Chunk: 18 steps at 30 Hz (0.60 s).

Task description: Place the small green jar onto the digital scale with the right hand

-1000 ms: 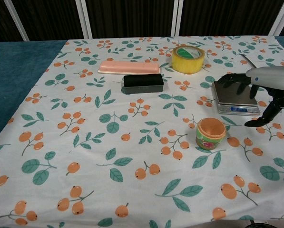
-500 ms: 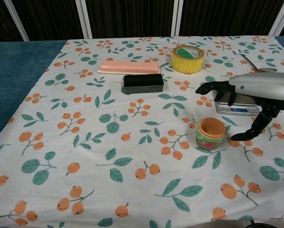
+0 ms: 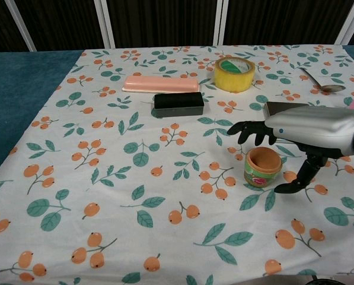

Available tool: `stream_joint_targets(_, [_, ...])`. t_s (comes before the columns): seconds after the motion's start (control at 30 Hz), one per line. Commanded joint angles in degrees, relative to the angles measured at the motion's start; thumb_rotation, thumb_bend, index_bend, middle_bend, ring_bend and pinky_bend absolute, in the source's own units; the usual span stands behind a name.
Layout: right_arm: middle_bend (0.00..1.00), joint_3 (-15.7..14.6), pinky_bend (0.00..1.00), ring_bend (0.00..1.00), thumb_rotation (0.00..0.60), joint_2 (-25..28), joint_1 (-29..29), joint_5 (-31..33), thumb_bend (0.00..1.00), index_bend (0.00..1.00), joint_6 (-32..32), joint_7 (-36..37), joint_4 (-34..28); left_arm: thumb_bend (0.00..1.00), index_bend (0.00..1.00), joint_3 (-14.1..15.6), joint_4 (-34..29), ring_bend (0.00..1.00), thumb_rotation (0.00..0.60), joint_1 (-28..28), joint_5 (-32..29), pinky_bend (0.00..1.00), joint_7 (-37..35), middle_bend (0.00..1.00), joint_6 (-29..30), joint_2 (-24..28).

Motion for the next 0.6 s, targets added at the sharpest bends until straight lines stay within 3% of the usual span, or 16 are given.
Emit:
stream_joint_targets(0.03, [0.17, -0.21, 0.26, 0.24, 0.6, -0.43, 0.21, 0.47, 0.13, 0.04, -0.23, -0.79, 0.51, 0.24, 0.0, -0.04, -0.03, 0.0, 0.6, 0.0, -0.13, 0.0, 0.12, 0.0, -0.04, 0.0])
stream_joint_targets(0.13, [0.2, -0.23, 0.33, 0.27, 0.6, -0.78, 0.49, 1.1, 0.16, 0.08, -0.58, -1.6, 1.09, 0.24, 0.0, -0.08, -0.12, 0.0, 0.6, -0.02, -0.34, 0.0, 0.29, 0.0, -0.15, -0.01])
stream_joint_targets(0.27, [0.28, -0.15, 0.52, 0.39, 0.6, -1.32, 0.65, 2.08, 0.31, 0.2, -0.48, -2.67, 2.04, 0.24, 0.0, -0.15, -0.33, 0.0, 0.6, 0.02, -0.63, 0.0, 0.43, 0.0, -0.17, 0.02])
stream_joint_targets(0.37, [0.34, -0.19, 0.6, 0.48, 0.6, -1.62, 0.53, 2.68, 0.42, 0.28, -0.1, -3.27, 2.31, 0.24, 0.0, -0.19, -0.47, 0.0, 0.6, 0.04, -0.88, 0.0, 0.54, 0.0, -0.25, 0.05])
stream_joint_targets(0.5, [0.43, -0.04, 0.66, 0.54, 0.6, -1.51, 0.46, 3.12, 0.51, 0.39, -0.32, -2.47, 1.94, 0.24, 0.0, -0.04, -0.63, 0.0, 0.6, -0.04, -0.77, 0.0, 0.67, 0.0, -0.52, 0.23])
stream_joint_targets(0.6, [0.45, 0.5, 0.67, 0.55, 0.6, -1.18, 0.39, 2.52, 0.53, 0.41, 0.09, -1.4, 1.74, 0.24, 0.0, -0.03, -0.75, 0.0, 0.6, -0.03, -0.91, 0.0, 0.73, 0.0, -0.6, 0.28])
